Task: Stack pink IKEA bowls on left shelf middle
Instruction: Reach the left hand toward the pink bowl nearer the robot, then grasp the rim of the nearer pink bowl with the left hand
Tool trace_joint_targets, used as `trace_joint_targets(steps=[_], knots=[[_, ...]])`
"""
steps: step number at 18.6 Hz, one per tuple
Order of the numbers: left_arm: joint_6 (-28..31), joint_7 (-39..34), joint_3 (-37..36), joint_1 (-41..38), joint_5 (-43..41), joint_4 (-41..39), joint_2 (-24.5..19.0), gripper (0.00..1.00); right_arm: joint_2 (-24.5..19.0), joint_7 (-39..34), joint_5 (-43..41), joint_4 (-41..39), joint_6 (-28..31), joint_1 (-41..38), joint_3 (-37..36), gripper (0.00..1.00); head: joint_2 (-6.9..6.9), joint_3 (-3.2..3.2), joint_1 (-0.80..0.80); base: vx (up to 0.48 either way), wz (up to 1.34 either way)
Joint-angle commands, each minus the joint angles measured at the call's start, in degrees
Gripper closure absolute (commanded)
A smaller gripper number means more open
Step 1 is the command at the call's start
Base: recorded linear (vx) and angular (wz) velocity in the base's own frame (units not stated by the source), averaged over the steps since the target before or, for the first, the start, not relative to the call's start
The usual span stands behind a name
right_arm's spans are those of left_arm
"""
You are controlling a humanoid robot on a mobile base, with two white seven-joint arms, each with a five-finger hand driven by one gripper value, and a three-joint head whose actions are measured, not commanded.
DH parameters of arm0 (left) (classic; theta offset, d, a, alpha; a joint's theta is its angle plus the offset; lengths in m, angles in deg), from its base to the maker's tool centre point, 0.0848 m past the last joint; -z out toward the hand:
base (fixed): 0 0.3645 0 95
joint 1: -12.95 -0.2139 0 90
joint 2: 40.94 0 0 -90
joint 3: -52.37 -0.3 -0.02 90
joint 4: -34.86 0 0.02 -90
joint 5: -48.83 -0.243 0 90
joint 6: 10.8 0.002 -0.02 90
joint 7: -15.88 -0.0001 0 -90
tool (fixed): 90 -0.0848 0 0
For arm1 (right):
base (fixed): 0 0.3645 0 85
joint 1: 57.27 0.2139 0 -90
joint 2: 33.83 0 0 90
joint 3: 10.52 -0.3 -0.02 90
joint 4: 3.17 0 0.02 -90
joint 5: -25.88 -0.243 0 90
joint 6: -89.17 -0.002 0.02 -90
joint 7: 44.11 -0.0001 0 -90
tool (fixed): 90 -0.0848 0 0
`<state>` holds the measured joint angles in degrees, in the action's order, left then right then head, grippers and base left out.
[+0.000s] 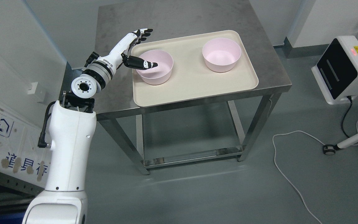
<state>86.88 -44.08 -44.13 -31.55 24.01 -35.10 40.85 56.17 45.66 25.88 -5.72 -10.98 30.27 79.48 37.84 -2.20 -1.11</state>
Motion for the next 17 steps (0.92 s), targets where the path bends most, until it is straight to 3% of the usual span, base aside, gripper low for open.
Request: trace_joint_targets(steps=[1,4,11,17], knots=[[-0.9,-0.1,-3.7,2.2,-4.6,7.4,-1.9,0.21,1.0,0.0,0.4,0.0,0.0,0.0,-0.6,0.00,0.00,0.00,0.00,0.000,0.00],[-1.0,-0.1,-4.0,3.8,-4.7,7.7,-1.6,0.32,1.0,0.0,0.4,-0.1,0.0,0.0,-0.6,0.00,0.00,0.00,0.00,0.000,0.00],[-2.2,-0.4,-8.6,4.4,-10.2,9.1,-0.9,0.33,1.0,0.0,0.4,0.0,0.0,0.0,-0.6,0.00,0.00,0.00,0.00,0.000,0.00],[-3.5,-0.6,-9.1,4.5,-13.8,10.7,1.9,0.44,1.0,0.0,0.4,0.0,0.0,0.0,-0.6,0.00,0.00,0.00,0.00,0.000,0.00]])
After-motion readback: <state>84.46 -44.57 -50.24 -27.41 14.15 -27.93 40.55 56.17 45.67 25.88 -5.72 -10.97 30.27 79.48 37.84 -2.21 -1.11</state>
